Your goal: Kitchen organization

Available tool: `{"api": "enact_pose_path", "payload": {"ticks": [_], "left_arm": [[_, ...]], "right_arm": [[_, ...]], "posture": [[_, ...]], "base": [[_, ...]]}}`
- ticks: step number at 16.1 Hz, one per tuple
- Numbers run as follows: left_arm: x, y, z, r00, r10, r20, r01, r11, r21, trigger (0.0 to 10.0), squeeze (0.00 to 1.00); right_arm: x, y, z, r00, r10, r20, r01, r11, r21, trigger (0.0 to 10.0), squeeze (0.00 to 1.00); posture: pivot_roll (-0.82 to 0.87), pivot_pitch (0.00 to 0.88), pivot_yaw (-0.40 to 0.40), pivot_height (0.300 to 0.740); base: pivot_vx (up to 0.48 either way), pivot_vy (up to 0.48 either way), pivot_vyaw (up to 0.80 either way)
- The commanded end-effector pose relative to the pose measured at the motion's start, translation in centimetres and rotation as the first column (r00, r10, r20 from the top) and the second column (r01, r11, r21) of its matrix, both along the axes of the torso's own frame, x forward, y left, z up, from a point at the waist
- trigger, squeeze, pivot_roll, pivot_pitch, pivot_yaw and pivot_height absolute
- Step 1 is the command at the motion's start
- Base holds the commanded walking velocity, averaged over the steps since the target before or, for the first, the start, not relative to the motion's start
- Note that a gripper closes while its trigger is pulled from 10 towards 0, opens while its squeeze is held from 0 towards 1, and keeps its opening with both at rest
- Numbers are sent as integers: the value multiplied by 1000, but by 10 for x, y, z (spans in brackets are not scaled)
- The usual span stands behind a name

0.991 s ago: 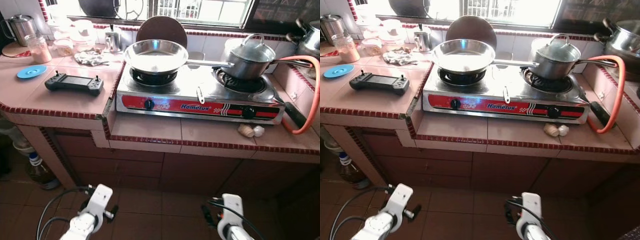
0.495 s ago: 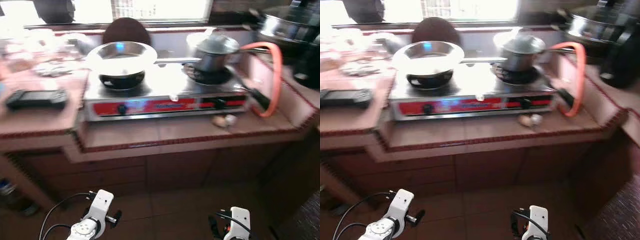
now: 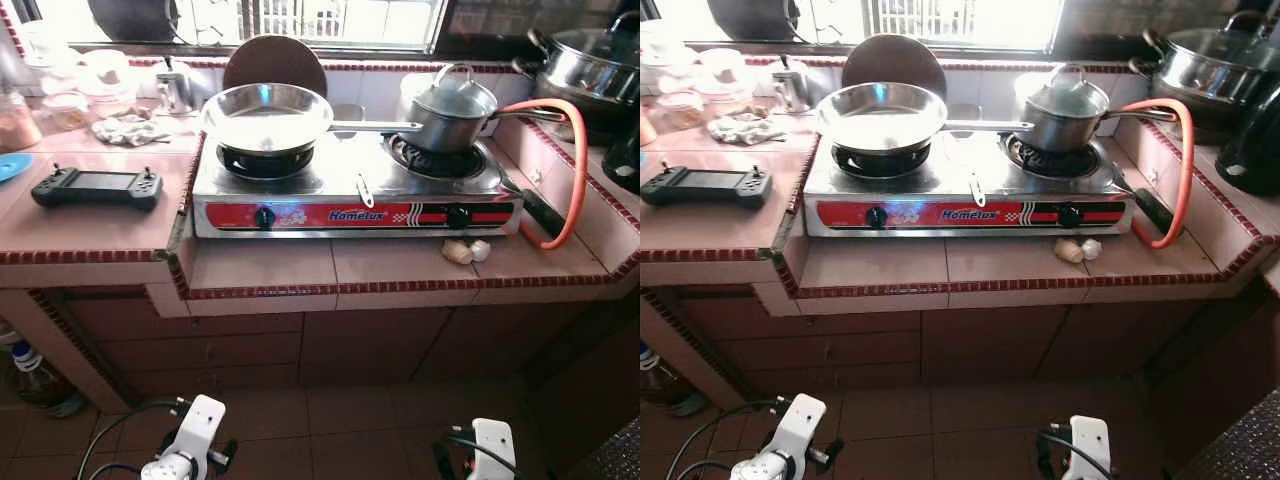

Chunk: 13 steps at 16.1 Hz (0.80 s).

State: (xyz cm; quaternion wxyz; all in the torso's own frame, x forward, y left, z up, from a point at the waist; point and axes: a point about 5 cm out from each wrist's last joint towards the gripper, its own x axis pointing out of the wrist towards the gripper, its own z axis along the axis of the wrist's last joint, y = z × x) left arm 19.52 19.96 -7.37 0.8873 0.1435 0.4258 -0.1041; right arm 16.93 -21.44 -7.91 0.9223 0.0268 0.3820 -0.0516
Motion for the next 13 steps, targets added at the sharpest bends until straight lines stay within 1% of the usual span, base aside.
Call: {"api": "enact_pose_path", "payload": {"ticks": [1, 2, 6, 10, 12, 13], "left_arm": [[-4, -1, -3, 1000, 4, -12, -4, 1000, -6, 10000, 0], [-6, -2, -3, 1000, 16, -17, -16, 1000, -19, 10000, 0], [-9, 1, -5, 999, 40, -33, -41, 999, -17, 10000, 0], [-10, 2, -5, 998, 50, -37, -51, 999, -16, 10000, 0], [-10, 2, -6, 998, 51, -41, -52, 999, -10, 10000, 0], [-11, 3, -6, 998, 51, -43, -52, 999, -6, 10000, 0]], "right_arm": [[-7, -4, -3, 999, -4, -36, 4, 1000, -10, 10000, 0], [-9, -6, -4, 999, 7, -51, -7, 1000, -16, 10000, 0], [-15, -11, -6, 997, 4, -81, -6, 1000, -26, 10000, 0], [-19, -12, -8, 995, -4, -103, 1, 1000, -30, 10000, 0], [-24, -13, -10, 992, -5, -123, 0, 999, -39, 10000, 0], [-26, -14, -10, 991, -7, -131, 2, 999, -42, 10000, 0]], "posture": [[227, 0, -90, 740], [226, 0, -93, 740], [221, 0, -99, 740], [221, 0, -99, 740], [219, 0, -97, 740], [220, 0, -98, 740]], "base": [[0, 0, 0], [0, 0, 0], [0, -395, 0], [0, -403, 0], [0, -285, 0], [0, 0, 0]]}}
